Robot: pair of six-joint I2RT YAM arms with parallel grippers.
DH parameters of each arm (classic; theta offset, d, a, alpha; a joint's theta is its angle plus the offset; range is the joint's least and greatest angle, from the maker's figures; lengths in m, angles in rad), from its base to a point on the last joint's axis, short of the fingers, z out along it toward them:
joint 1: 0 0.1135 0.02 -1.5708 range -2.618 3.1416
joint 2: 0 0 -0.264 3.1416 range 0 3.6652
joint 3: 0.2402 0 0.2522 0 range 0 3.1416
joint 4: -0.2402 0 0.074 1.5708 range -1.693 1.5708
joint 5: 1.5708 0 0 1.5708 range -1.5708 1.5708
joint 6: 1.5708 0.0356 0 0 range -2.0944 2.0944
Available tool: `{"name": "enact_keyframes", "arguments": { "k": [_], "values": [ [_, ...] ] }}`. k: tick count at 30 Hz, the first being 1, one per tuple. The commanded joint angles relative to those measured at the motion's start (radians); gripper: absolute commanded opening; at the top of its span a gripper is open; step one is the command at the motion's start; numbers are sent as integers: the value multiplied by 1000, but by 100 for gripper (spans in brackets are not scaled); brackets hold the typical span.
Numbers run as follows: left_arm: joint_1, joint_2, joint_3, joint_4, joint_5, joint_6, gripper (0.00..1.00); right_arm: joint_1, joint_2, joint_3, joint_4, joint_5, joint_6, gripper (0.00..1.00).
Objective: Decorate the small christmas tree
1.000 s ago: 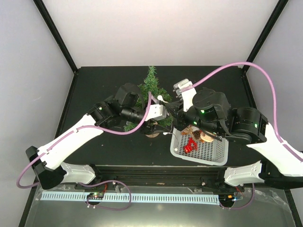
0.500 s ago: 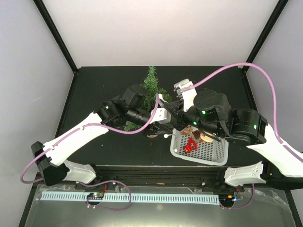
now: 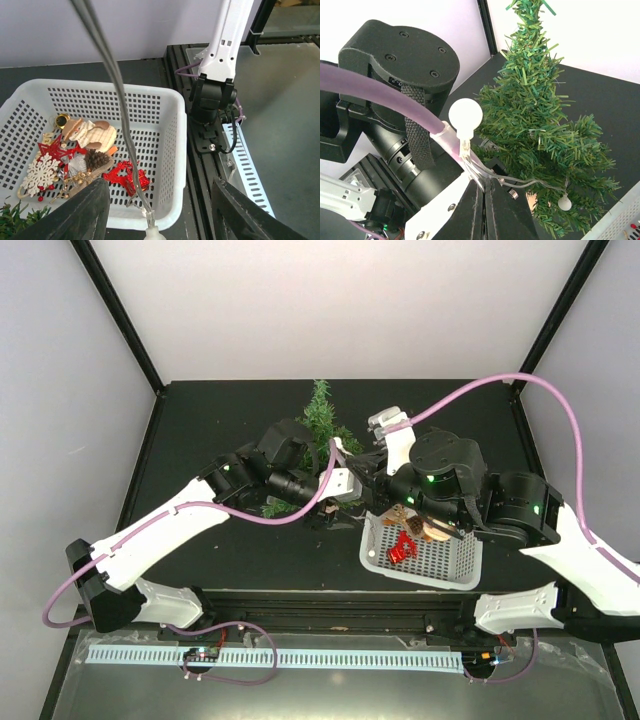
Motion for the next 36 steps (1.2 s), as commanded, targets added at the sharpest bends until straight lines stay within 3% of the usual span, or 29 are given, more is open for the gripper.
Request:
{"name": "enact_keyframes", "arguments": {
  "k": [1,9,14,23,30,36],
  "values": [
    [-5,-13,5,80,-68,-43,56,7,-23,-31,40,-53,23,1],
    [-4,-88,-75,184,-136,-117,52,8,-103,-120,145,-104,59,1],
    [-4,-84,-79,198,-77,-155,46,8,-144,-157,207,-140,78,1],
    [-3,-91,-90,182,-84,-131,3,8,-153,-156,191,-113,70,1],
    [1,-163,-107,100,-139,-45,2,8,-164,-162,174,-65,65,1],
    [11,-260,-79,-62,-153,73,2,7,-169,-178,166,-22,63,1]
  ]
}}
